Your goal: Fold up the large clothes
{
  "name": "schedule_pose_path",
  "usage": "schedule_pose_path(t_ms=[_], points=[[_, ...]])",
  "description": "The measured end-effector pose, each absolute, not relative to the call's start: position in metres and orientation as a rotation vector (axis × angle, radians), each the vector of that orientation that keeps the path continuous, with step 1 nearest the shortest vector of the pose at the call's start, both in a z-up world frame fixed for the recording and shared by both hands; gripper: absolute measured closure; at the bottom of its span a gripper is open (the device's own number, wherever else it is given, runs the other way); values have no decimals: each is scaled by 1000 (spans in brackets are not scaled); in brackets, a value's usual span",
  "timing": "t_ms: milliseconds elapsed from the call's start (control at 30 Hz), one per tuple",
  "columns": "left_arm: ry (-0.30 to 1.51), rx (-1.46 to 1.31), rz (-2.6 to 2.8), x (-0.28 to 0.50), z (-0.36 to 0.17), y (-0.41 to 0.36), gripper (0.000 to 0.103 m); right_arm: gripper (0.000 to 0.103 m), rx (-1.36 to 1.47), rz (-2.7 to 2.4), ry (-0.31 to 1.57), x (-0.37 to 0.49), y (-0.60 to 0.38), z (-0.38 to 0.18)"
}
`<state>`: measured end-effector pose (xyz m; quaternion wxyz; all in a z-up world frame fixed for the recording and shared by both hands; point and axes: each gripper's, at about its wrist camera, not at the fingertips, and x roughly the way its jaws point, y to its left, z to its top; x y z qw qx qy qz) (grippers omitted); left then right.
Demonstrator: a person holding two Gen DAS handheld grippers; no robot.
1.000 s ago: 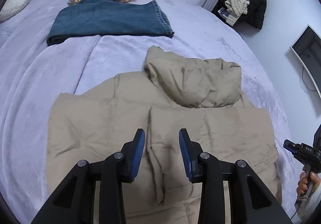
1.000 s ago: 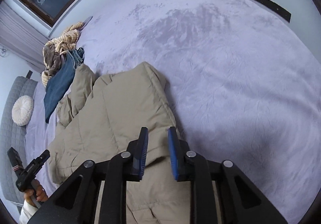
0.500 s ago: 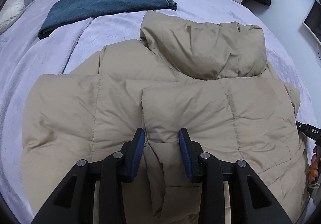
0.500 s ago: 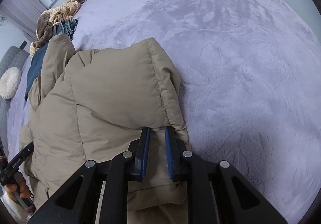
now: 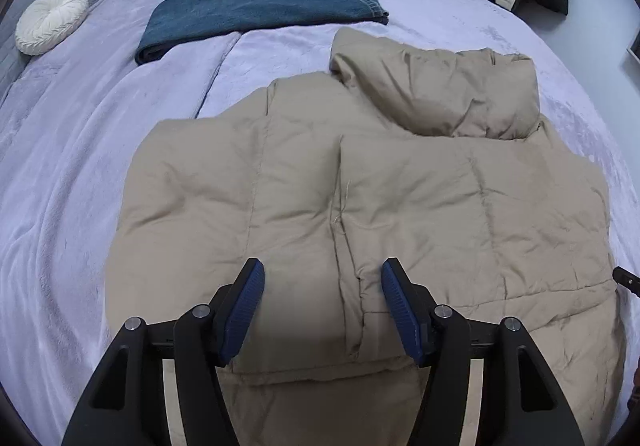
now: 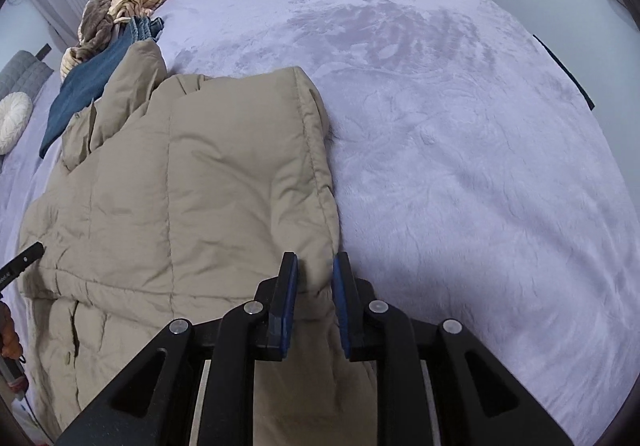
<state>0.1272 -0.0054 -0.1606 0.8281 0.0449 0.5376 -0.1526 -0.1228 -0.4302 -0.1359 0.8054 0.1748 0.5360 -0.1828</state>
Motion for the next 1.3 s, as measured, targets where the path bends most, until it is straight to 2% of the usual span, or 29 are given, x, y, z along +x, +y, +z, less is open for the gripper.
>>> schedule_pose_path(t_ms=[233, 367, 533, 700, 767, 800, 833, 1300], points=[[1200, 120, -258, 103, -148, 5, 40, 80, 488, -375, 1216, -152, -432, -127], [1219, 139, -253, 80, -129, 9, 40, 64, 579, -357, 1229, -174, -430, -114], [1267, 121, -258, 49, -111, 13, 40, 54, 644, -320, 1250, -199, -419, -99], [1297, 106, -274, 12, -97, 7, 40, 34, 697, -283, 1259, -218, -412, -88], [1299, 90, -269, -1, -93, 6, 23, 31, 701, -261, 1267, -224, -408, -86], [1288, 79, -259, -7, -90, 7, 5, 28, 701, -253, 1272, -226, -407, -85], [1268, 67, -248, -14, -85, 8, 2, 27, 702, -242, 1277, -229, -405, -85], [1313, 44, -230, -62, -84, 16, 2, 23, 681, -175, 1300, -246, -377, -86]])
